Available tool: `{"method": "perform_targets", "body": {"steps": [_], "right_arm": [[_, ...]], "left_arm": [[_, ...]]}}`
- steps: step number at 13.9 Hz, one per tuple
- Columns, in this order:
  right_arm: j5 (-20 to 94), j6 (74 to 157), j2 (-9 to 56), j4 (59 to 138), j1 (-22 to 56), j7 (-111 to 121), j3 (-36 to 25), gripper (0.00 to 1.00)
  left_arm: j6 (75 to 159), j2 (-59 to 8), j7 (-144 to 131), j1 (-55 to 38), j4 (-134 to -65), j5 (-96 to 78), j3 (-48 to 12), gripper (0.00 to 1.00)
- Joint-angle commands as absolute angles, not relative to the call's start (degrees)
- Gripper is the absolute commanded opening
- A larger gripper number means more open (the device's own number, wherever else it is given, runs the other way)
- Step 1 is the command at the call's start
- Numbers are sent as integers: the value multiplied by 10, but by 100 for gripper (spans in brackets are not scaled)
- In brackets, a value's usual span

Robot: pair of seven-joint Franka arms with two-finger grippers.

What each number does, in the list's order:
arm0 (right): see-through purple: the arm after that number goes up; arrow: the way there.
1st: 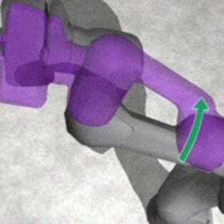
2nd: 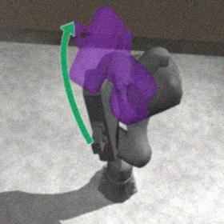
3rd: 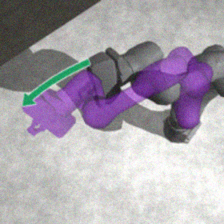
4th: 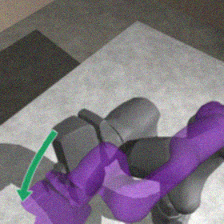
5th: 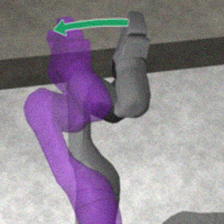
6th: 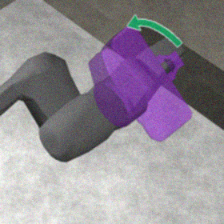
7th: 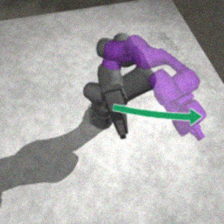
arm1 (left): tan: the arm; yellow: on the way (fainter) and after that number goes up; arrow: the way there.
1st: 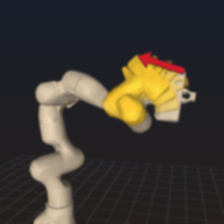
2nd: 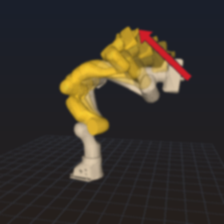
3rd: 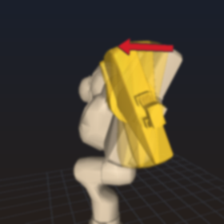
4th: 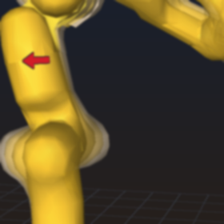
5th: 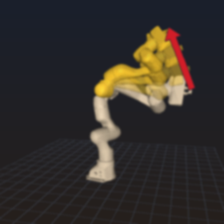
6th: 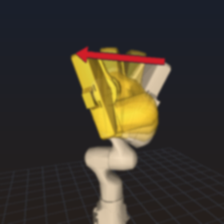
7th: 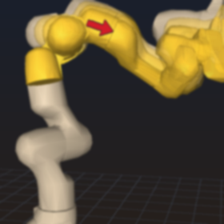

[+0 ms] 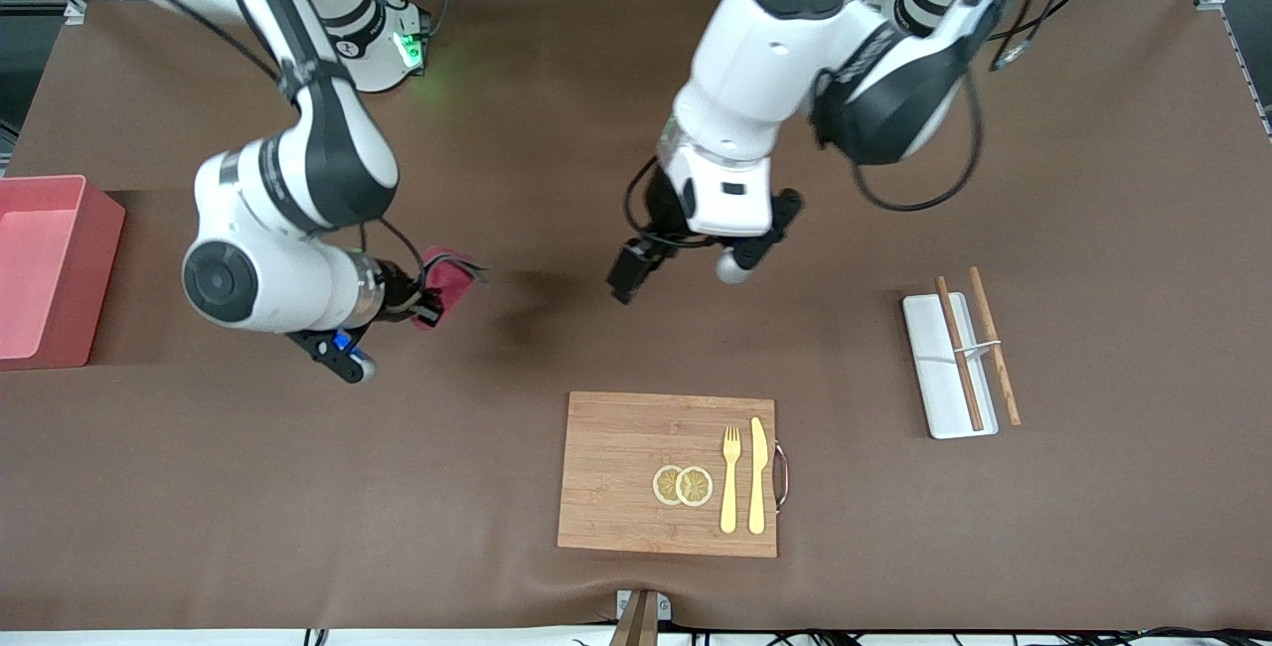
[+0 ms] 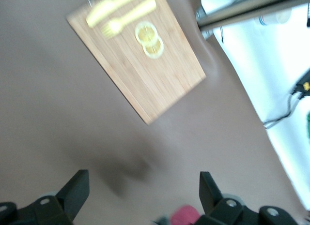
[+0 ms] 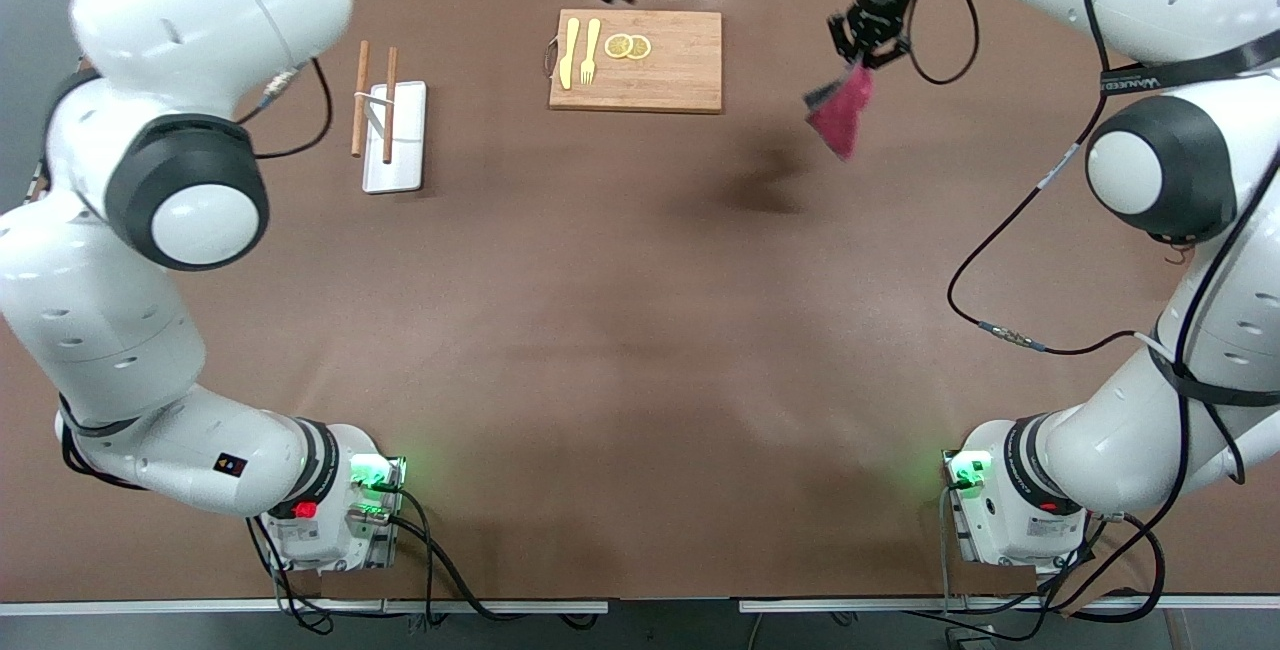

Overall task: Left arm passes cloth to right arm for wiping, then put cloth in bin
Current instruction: 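Move the cloth to the pink bin while the left gripper withdraws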

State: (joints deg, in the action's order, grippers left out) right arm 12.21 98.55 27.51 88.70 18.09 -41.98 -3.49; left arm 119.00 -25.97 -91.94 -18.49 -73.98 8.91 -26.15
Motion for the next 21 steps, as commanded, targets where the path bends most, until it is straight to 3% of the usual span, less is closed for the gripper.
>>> {"method": "perform_targets", "body": {"steps": [1, 5, 15, 21], "right_arm": [[70, 1000, 312, 905, 156, -361, -27, 0], [-4, 1120, 298, 1008, 148, -313, -28, 0], [-40, 1180, 334, 1011, -38, 28, -28, 0], [-100, 1195, 330, 989, -163, 256, -28, 0]], "left_arm": [[1118, -226, -813, -150, -755, 101, -263, 100], [1007, -197, -633, -95, -756, 99, -264, 100], [897, -149, -444, -7, -757, 90, -266, 100], [877, -127, -346, 37, -758, 66, -265, 100]]}}
